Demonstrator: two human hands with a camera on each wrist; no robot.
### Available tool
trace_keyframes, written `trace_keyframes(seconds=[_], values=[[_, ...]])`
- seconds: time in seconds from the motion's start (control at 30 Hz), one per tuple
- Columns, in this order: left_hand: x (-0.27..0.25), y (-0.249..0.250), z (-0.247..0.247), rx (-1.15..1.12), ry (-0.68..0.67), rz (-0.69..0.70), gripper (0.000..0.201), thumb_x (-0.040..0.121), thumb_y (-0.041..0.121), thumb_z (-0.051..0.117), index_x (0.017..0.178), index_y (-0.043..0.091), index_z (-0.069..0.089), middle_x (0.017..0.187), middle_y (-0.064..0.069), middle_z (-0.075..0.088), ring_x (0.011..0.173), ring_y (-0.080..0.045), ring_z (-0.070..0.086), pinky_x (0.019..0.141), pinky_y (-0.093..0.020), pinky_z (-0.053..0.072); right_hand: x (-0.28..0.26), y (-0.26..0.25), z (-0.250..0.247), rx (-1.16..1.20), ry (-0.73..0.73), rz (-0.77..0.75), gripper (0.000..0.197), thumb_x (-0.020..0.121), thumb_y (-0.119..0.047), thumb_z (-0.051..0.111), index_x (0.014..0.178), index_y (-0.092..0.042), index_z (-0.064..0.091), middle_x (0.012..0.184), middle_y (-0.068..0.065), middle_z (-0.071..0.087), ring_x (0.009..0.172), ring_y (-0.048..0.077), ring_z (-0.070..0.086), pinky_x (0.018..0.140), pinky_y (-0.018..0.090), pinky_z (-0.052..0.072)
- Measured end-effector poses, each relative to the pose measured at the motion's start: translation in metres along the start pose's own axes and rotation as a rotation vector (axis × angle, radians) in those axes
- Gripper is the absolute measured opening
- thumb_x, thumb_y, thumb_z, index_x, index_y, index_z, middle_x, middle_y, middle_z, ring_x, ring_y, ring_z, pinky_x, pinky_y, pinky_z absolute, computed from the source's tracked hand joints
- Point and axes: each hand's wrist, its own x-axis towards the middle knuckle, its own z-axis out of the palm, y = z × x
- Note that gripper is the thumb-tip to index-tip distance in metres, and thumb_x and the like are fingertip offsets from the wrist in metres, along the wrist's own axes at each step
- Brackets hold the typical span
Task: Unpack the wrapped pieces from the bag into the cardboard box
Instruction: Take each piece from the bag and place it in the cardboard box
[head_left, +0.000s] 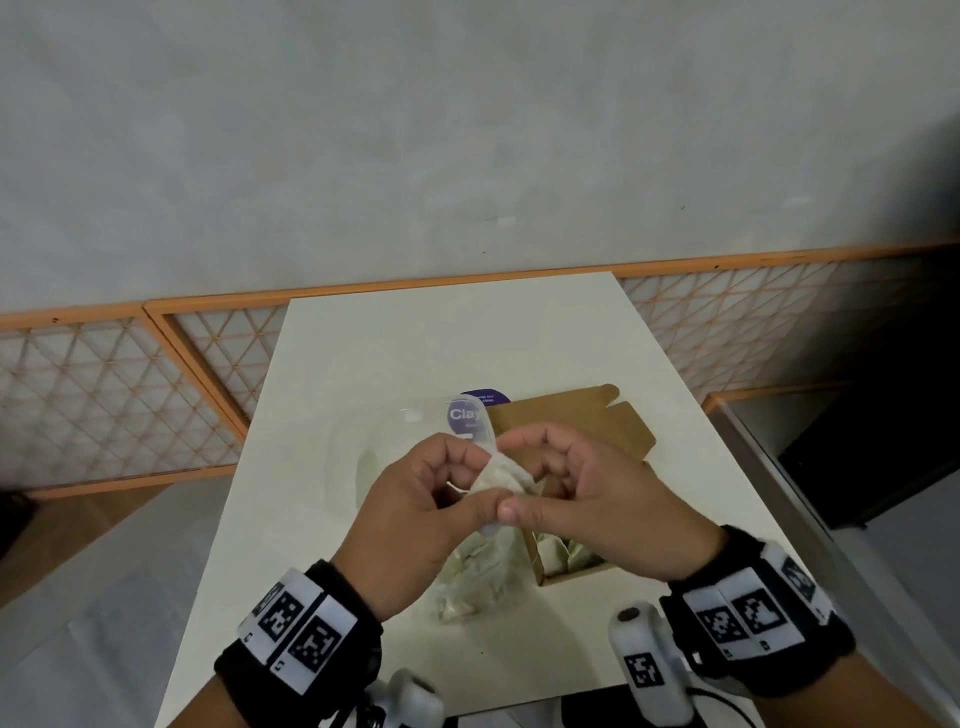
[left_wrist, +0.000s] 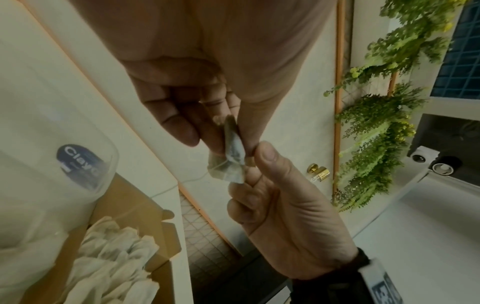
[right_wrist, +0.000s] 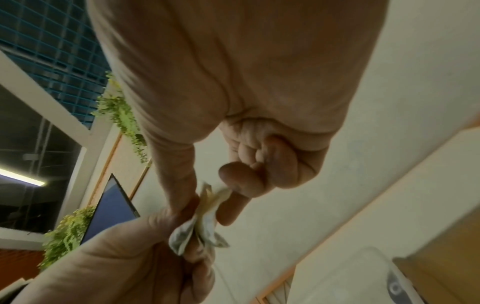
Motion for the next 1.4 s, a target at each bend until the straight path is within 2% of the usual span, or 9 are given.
trace_keyframes(seconds=[0.07,0.13,0.3,0.4,0.57,0.73,0.97,1.2,1.4], values=[[0.003,-0.005,0.004,0.024,-0.001,0.013,0.017,0.084,0.012,0.081,0.082,0.026,0.072,0.079,-0.002,0.074,0.067,-0.022,0.068,0.067,-0.027,0.056,0.001,0.011,0.003,0.070,-0.034,0.029,0.041,0.087,-0.023,0.085,0.124,-0.027,0.068,0.113,0.013,0.074,0.093,0.021,0.066,0.092,0.052,0.058],[0.005,-0.009,0.007,0.058,0.031,0.003,0.010,0.078,0.027,0.082,0.077,0.028,0.071,0.074,-0.004,0.073,0.060,-0.018,0.058,0.061,-0.024,0.049,0.001,0.017,0.004,0.068,-0.027,0.035,0.027,0.088,-0.021,0.082,0.113,-0.023,0.072,0.105,0.010,0.077,0.091,0.020,0.067,0.090,0.054,0.057],[0.015,-0.017,0.017,0.087,-0.008,0.002,0.010,0.084,0.032,0.081,0.084,0.027,0.072,0.082,-0.007,0.074,0.062,-0.019,0.060,0.064,-0.035,0.049,-0.005,0.021,-0.012,-0.069,0.090,0.073,0.016,0.092,-0.033,0.077,0.099,-0.018,0.075,0.082,0.008,0.069,0.075,0.015,0.058,0.070,0.041,0.049],[0.022,-0.025,0.017,0.138,0.012,-0.024,0.011,0.085,0.027,0.082,0.087,0.033,0.072,0.085,0.001,0.073,0.061,-0.015,0.061,0.061,-0.028,0.051,-0.012,0.021,-0.039,-0.141,0.167,0.122,0.006,0.094,-0.024,0.077,0.096,-0.018,0.076,0.083,0.006,0.074,0.073,0.014,0.063,0.072,0.035,0.050],[0.029,-0.067,-0.005,0.573,-0.030,-0.097,0.010,0.090,0.032,0.077,0.083,0.033,0.070,0.086,0.016,0.071,0.060,-0.002,0.058,0.061,-0.013,0.047,-0.017,0.035,-0.085,-0.575,0.242,0.201,0.022,0.092,-0.043,0.077,0.084,-0.024,0.068,0.067,-0.009,0.064,0.058,0.003,0.052,0.056,0.018,0.036],[0.027,-0.103,-0.028,0.830,-0.131,-0.182,0.009,0.093,0.038,0.072,0.085,0.038,0.067,0.090,0.023,0.070,0.073,0.010,0.060,0.068,-0.015,0.047,-0.017,0.071,-0.100,-0.844,0.079,0.362,0.034,0.085,-0.059,0.058,0.091,-0.027,0.065,0.087,-0.006,0.070,0.075,0.012,0.061,0.072,0.036,0.051],[0.029,-0.131,-0.032,1.001,-0.219,-0.248,0.014,0.096,0.050,0.060,0.089,0.038,0.063,0.092,0.022,0.069,0.081,0.000,0.063,0.078,-0.028,0.054,-0.010,0.128,-0.085,-0.926,-0.089,0.467,0.005,0.099,-0.029,0.059,0.095,-0.027,0.058,0.093,-0.003,0.066,0.085,0.021,0.059,0.070,0.032,0.040],[0.033,-0.140,-0.032,1.086,-0.269,-0.299,0.015,0.097,0.048,0.057,0.094,0.035,0.064,0.098,0.019,0.068,0.087,-0.004,0.062,0.080,-0.030,0.054,0.001,0.152,-0.072,-1.065,-0.112,0.540,0.025,0.100,-0.020,0.051,0.119,-0.027,0.065,0.114,0.003,0.072,0.101,0.028,0.065,0.081,0.032,0.048],[0.037,-0.135,-0.030,1.119,-0.342,-0.353,0.026,0.097,0.053,0.056,0.105,0.030,0.066,0.108,0.011,0.069,0.099,-0.015,0.065,0.084,-0.031,0.052,0.002,0.147,-0.070,-1.036,-0.128,0.535,0.026,0.097,-0.039,0.058,0.117,-0.023,0.062,0.114,0.001,0.070,0.104,0.026,0.066,0.087,0.038,0.053]])
